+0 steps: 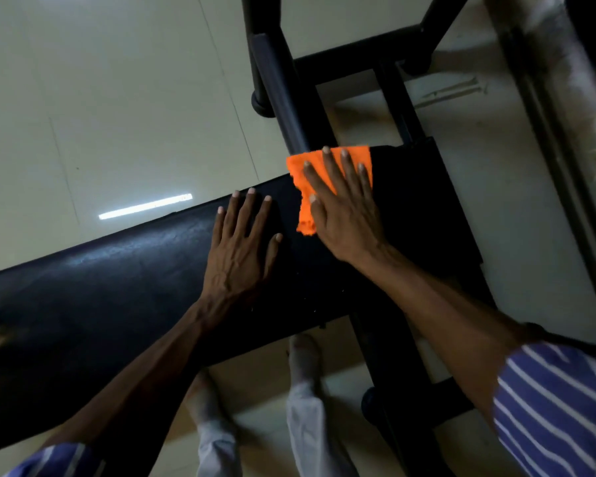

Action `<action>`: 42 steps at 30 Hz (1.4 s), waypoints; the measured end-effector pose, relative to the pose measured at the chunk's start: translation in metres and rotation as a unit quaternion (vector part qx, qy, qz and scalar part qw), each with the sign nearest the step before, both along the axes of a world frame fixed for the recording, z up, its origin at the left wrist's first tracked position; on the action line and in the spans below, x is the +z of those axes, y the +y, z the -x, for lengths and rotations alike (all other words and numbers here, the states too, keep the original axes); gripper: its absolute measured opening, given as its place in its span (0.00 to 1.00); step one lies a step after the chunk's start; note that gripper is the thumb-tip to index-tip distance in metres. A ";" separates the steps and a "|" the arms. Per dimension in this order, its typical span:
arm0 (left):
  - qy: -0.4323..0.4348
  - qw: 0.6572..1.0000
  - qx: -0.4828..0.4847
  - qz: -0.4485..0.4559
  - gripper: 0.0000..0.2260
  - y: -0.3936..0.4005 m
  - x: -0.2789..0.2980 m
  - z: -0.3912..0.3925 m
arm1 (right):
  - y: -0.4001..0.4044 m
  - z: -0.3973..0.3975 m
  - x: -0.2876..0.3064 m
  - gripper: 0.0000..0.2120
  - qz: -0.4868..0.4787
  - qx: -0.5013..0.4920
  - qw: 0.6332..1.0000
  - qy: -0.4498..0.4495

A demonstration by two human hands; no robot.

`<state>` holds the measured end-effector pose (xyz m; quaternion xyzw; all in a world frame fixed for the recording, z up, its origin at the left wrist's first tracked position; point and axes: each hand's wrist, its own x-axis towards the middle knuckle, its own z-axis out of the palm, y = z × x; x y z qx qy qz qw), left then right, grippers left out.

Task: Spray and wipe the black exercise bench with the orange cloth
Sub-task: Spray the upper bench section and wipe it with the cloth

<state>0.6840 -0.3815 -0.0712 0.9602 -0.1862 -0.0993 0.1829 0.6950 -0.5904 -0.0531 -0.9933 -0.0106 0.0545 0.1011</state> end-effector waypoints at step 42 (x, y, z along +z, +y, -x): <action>-0.020 0.974 -0.225 -0.026 0.28 -0.138 0.001 -0.054 | -0.122 0.023 -0.014 0.29 -0.135 -0.255 0.957 0.032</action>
